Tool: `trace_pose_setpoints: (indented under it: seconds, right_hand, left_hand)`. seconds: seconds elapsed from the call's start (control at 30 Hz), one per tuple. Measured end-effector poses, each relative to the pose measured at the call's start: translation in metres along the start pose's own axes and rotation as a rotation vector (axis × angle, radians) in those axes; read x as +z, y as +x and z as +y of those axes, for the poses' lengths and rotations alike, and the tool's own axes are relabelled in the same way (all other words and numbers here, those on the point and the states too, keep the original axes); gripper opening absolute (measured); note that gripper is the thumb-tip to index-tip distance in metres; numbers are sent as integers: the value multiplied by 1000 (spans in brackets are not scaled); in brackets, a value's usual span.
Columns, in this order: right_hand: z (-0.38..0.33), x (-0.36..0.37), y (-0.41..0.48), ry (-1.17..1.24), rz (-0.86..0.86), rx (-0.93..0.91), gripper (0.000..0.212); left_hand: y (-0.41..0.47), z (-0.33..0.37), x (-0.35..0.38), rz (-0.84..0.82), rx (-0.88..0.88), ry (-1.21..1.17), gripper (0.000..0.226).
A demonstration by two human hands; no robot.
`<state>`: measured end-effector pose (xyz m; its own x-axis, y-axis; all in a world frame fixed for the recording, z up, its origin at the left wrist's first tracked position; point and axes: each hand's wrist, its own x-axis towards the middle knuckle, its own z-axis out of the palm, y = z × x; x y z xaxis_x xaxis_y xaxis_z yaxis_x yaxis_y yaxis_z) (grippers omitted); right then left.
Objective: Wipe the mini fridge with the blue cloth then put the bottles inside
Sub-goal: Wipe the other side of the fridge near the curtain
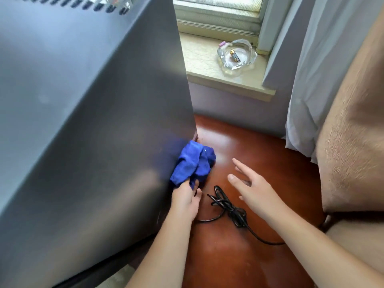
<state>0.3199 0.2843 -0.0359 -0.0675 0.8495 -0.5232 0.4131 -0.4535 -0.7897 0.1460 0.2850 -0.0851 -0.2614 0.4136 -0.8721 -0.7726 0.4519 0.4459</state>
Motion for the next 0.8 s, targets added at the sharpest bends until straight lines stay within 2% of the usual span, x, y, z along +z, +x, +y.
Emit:
trace_pose_setpoints:
  seconds: [0.17,0.3,0.4,0.47,0.6,0.67,0.8]
  right_hand:
    - [-17,19,-24,-23,-99,-79,55]
    - [-49,39,-53,98,-93,-261,60]
    - [-73,49,-75,190,-107,-386,66]
    - [-81,54,-83,191,-118,-406,66]
    - [-52,70,-78,64,-159,-257,66]
    - [-19,83,-76,-25,-232,-124,74]
    - [31,91,-91,-200,-300,25,62]
  left_hand:
    - [-48,7,-48,-20,30,-10,22]
    - [-101,35,-32,-203,189,-84,29]
    - [-137,56,-26,-391,324,-50,63]
    - [-142,58,-32,-428,336,-25,65]
    - [-114,33,-58,-266,279,40,35]
    - [-84,9,-81,-101,185,46,24]
    - [-29,-38,-142,189,-3,70,11]
